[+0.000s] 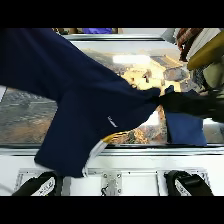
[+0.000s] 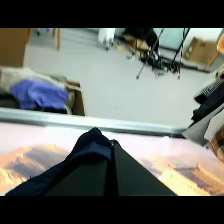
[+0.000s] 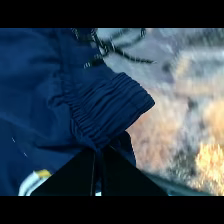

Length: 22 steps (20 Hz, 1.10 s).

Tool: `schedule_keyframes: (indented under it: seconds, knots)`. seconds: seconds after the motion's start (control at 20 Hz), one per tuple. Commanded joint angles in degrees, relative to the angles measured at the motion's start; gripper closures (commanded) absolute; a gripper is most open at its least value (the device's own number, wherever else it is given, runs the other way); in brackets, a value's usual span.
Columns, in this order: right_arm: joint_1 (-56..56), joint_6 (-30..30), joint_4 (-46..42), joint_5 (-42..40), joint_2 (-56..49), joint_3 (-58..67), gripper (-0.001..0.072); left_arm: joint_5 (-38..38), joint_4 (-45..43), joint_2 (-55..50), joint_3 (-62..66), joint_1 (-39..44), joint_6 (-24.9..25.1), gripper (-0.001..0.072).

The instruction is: Fold the clothes and pants, and hang the long-sleeved shirts on hangers.

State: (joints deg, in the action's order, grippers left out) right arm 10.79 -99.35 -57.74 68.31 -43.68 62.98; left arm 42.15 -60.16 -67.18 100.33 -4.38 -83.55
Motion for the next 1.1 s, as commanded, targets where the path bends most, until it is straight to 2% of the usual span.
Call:
schedule_keyframes:
  seconds: [0.0, 0.15, 0.2, 0.25, 0.3, 0.35, 0.45, 0.55, 0.6, 0.65, 0.75, 0.95, 1.05]
  knots:
    - [11.1, -15.7, -13.3, -8.1, -8.0, -8.1, 0.0694, -5.5, -0.3, -18.5, 6.4, 5.7, 0.8, 0.07]
    - [12.3, -21.8, -13.6, -22.0, -19.4, -9.0, 0.0692, -1.2, -0.2, -38.1, 23.6, 10.3, 0.8, 0.0699]
    - [12.0, -22.5, -13.6, -26.7, -22.3, -9.0, 0.0675, -0.4, -0.3, -41.7, 26.1, 11.4, 0.8, 0.0554]
    - [11.6, -22.4, -13.4, -30.9, -24.7, -9.0, 0.0519, -1.3, -0.2, -43.1, 24.8, 12.3, 0.6, 0.0114]
    - [10.7, -22.4, -12.6, -34.2, -26.1, -8.9, 0.0232, -3.4, -0.3, -42.5, 20.7, 12.8, 0.6, -0.0013]
    - [9.5, -22.4, -12.3, -36.0, -26.6, -8.9, 0.0007, -5.6, -0.3, -40.9, 16.0, 12.8, 0.6, -0.0013]
    - [6.1, -19.1, -12.4, -36.5, -25.0, -8.7, 0.0008, -7.1, -0.4, -36.7, 8.8, 11.0, 0.6, -0.0013]
    - [2.1, -13.1, -13.0, -36.3, -21.5, -8.7, 0.0008, -4.0, -0.3, -32.5, 6.0, 7.5, 0.5, -0.0013]
    - [0.5, -10.4, -13.1, -36.1, -19.4, -8.7, 0.0009, -0.6, -0.3, -30.0, 5.2, 5.4, 0.0, -0.0013]
    - [-1.2, -8.1, -13.2, -35.5, -17.0, -8.7, 0.0009, 3.3, -0.3, -27.7, 4.6, 3.2, -0.4, 0.0033]
    - [-3.4, -4.7, -13.2, -33.8, -12.4, -8.7, 0.0009, 11.1, -0.3, -22.8, 2.0, -1.3, -0.5, 0.0033]
    - [-4.7, -2.3, -13.2, -29.1, -6.2, -8.7, 0.0009, 19.5, -1.2, -9.5, -17.0, -6.8, -2.1, 0.0034]
    - [-4.7, -2.4, -13.2, -27.0, -5.0, -8.7, 0.0009, 21.0, -6.7, -3.2, -30.2, -7.2, -4.4, 0.0034]
